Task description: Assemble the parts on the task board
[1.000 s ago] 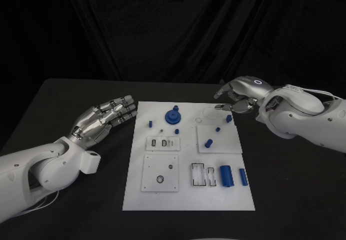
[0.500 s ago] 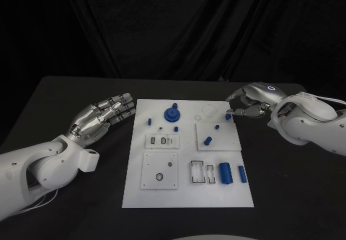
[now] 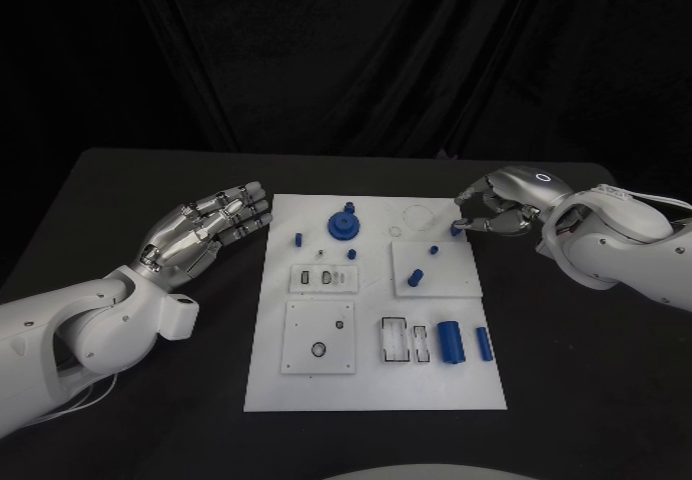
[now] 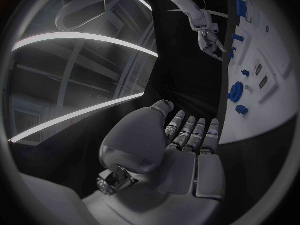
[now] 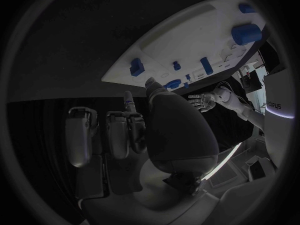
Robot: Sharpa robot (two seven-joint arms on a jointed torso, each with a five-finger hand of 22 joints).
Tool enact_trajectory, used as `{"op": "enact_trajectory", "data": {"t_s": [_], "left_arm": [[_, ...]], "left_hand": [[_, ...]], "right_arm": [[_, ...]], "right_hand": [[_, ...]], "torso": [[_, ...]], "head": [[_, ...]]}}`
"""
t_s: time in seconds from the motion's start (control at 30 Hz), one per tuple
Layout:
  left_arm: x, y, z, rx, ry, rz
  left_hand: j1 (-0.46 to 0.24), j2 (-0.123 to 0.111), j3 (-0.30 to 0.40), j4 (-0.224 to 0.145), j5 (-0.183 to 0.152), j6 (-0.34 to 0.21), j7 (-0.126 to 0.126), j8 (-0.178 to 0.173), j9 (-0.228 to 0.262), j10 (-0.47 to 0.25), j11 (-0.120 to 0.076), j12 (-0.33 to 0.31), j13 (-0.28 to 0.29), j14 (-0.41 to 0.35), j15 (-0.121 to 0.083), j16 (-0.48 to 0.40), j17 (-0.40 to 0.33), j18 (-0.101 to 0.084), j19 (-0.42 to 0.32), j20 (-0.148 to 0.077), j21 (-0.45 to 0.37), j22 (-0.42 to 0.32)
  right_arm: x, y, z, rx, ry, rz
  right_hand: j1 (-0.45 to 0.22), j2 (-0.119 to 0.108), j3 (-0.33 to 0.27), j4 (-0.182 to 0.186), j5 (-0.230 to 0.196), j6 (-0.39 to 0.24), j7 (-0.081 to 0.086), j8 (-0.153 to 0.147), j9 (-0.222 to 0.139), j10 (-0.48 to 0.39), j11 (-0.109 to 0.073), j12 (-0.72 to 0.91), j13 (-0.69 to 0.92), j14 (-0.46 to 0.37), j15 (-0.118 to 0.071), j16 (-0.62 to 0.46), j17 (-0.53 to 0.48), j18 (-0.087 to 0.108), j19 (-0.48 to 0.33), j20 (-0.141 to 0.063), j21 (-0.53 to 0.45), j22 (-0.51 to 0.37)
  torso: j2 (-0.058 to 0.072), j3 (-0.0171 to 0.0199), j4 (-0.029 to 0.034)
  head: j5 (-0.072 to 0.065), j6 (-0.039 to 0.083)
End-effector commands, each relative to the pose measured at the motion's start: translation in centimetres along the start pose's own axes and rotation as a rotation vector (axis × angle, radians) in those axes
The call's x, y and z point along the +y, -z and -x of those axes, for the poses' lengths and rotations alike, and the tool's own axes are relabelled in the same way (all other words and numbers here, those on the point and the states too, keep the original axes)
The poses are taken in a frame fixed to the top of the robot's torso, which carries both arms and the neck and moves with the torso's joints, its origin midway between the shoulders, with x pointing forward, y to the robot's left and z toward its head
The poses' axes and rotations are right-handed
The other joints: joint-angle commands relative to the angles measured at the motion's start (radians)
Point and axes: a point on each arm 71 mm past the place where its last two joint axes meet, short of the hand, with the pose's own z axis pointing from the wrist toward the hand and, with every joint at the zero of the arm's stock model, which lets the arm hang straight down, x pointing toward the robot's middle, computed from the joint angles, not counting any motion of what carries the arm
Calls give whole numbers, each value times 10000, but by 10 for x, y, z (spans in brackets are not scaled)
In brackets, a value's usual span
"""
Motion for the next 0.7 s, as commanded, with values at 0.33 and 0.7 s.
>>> {"op": "enact_trajectory", "data": {"t_s": [0.33, 0.7], "left_arm": [[-10, 1, -1, 138, 158, -1469], [-10, 0, -1, 159, 177, -1428]], "left_hand": [[-79, -11, 94, 2, 39, 61, 136, 63, 10, 50, 70, 30, 17, 2, 97, 58, 10, -152, 63, 29, 41, -2], [-84, -11, 110, 3, 40, 48, 140, 61, 8, 48, 76, 28, 16, -2, 99, 55, 9, -155, 59, 28, 38, -3]], "right_arm": [[-2, 0, -14, 606, 9, -334], [-1, -1, -21, 751, -3, -290]], "right_hand": [[351, -23, -40, -44, 222, 62, 42, -63, -39, 1060, 0, 26, 2635, 891, 3, -157, 2134, 72, 166, -9, -165, 1678], [484, -25, -35, -64, 382, 77, 43, -76, -52, 1060, 2, 26, 2635, 866, 6, -212, 2060, 96, 108, -4, -252, 1619]], "torso": [[2, 0, -12], [0, 2, -20]], "head": [[89, -178], [116, -265]]}}
